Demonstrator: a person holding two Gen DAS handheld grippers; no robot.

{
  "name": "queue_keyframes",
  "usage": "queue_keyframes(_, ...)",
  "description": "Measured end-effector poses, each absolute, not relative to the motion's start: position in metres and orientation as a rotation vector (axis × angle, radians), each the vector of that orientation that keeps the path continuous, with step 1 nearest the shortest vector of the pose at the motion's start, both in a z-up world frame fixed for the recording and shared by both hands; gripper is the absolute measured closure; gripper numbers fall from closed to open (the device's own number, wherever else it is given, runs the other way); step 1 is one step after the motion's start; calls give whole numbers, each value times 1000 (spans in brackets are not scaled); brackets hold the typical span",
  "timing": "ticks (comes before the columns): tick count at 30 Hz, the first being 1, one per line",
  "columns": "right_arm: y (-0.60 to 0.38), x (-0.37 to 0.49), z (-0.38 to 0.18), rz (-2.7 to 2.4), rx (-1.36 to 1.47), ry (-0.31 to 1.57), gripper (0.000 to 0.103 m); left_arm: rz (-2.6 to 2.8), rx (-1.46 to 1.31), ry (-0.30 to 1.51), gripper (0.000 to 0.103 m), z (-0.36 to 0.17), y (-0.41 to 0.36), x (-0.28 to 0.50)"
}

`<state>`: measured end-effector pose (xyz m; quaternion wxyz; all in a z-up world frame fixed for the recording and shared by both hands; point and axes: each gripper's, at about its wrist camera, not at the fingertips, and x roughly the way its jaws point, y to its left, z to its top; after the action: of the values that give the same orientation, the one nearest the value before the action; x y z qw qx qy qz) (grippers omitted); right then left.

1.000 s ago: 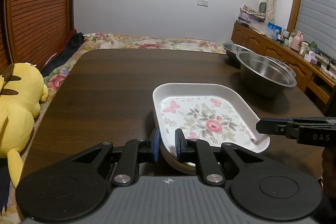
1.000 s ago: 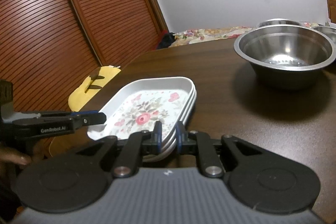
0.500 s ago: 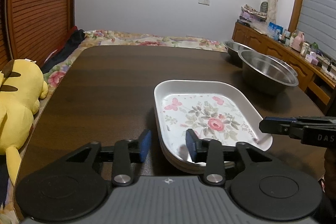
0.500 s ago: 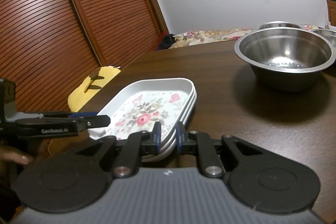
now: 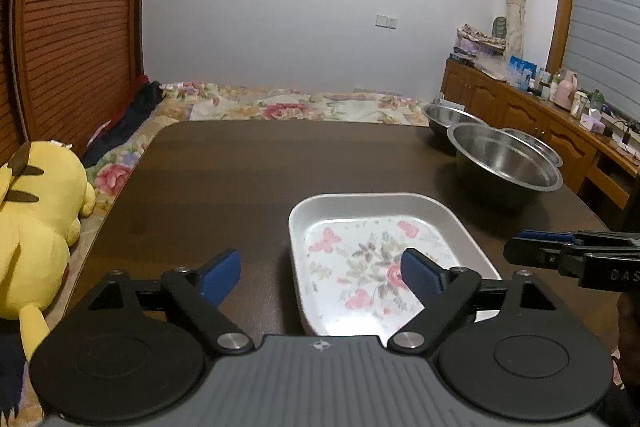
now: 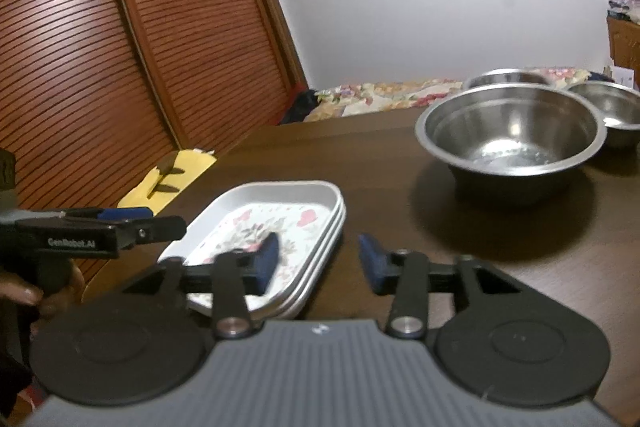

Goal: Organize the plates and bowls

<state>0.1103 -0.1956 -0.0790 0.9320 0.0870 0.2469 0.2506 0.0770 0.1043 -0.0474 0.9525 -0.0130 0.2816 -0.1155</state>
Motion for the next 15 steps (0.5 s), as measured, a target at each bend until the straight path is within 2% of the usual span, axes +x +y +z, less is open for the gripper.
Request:
queue_keyframes(2,-202,110,-77,500,181,488,39,-239,-19,566,10,-44,100,79)
queue_keyframes(4,-209,110,-75,477,178,478,21,-241,-11,555,9,-41,95,82)
queue_keyframes(6,-216,110,-73,461,170,460,9,-251,-6,549,9,-38,88,86)
queue_keyframes(15,-263,112,-68,347,160,403,4,-326,17,522,9,-30,44,104)
